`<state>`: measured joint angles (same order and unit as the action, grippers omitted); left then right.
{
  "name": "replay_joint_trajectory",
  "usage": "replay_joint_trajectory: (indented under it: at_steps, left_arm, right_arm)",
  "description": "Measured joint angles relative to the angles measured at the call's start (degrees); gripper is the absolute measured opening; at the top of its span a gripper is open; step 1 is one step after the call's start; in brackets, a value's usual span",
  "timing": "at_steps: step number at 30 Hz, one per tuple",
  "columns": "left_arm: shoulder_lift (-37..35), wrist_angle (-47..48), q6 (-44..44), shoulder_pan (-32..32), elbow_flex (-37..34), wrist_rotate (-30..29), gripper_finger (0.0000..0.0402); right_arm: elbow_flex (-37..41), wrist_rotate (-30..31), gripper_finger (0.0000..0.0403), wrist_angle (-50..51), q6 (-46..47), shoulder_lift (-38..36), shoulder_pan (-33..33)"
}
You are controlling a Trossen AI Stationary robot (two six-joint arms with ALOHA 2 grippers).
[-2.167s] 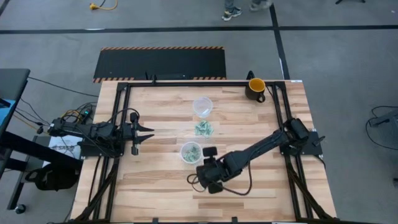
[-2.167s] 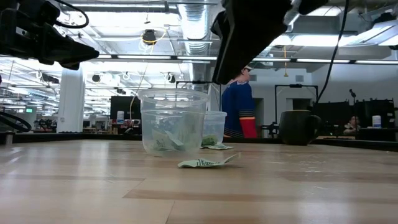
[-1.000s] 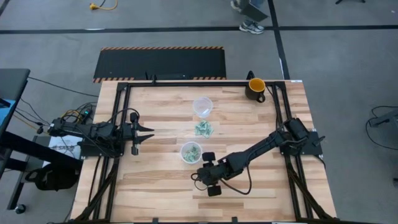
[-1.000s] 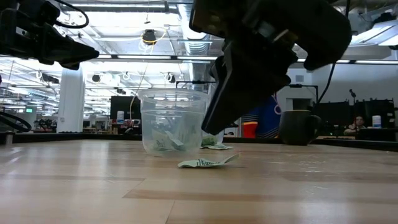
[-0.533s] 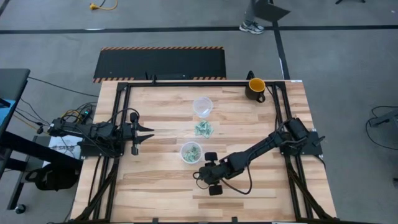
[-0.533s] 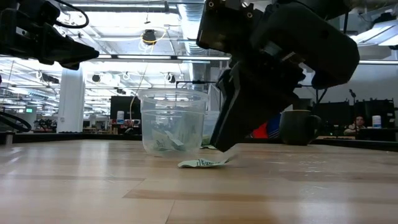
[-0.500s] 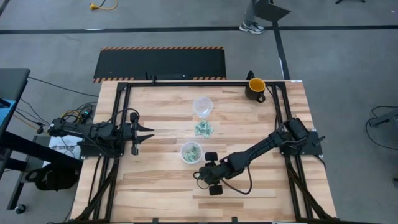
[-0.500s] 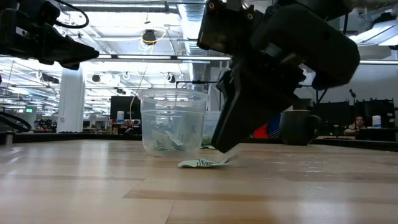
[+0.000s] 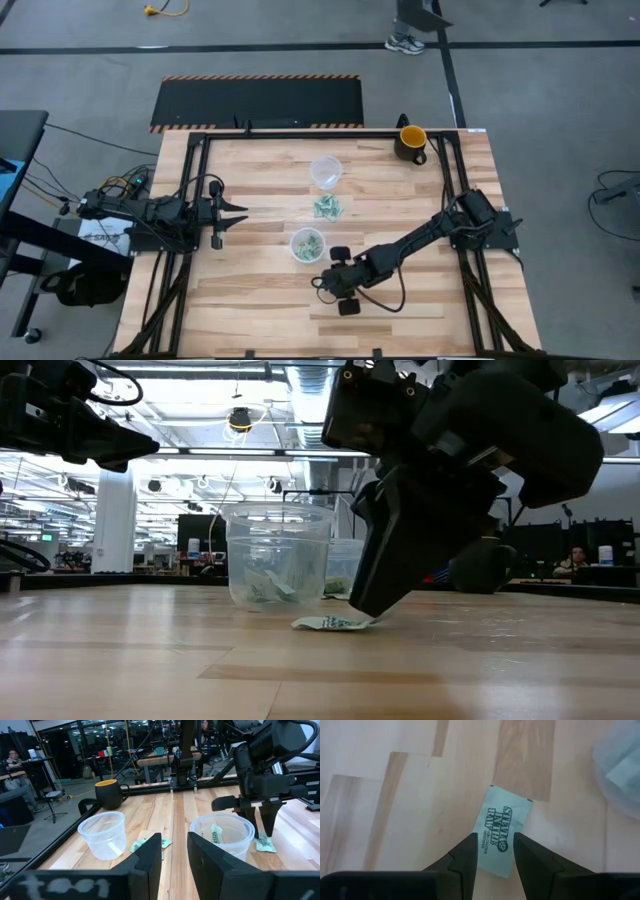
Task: Pick and place items into bin
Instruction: Put the bottom right stevia packet into the bottom bin
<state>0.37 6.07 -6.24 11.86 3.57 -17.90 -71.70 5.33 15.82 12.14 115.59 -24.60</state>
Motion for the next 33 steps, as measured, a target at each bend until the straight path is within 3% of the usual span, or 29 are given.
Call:
replay_joint_trajectory:
  at_steps: [15,28,33]
  left_arm:
    - [0.0,0.0,0.0,0.0,0.0,0.0,0.0084]
    - [0.0,0.0,0.0,0.0,0.0,0.0,0.0084]
    - [0.0,0.0,0.0,0.0,0.0,0.0,0.0084]
  right_arm:
    - [5.0,-2.3,0.0116,-2.7,2.9,-0.4,0.0]
    - [5.3,-2.3,0.001,-1.9,3.0,-0.3,0.0]
    - [5.3,-2.3,0.0008,-2.0,3.0,-0.2,0.0]
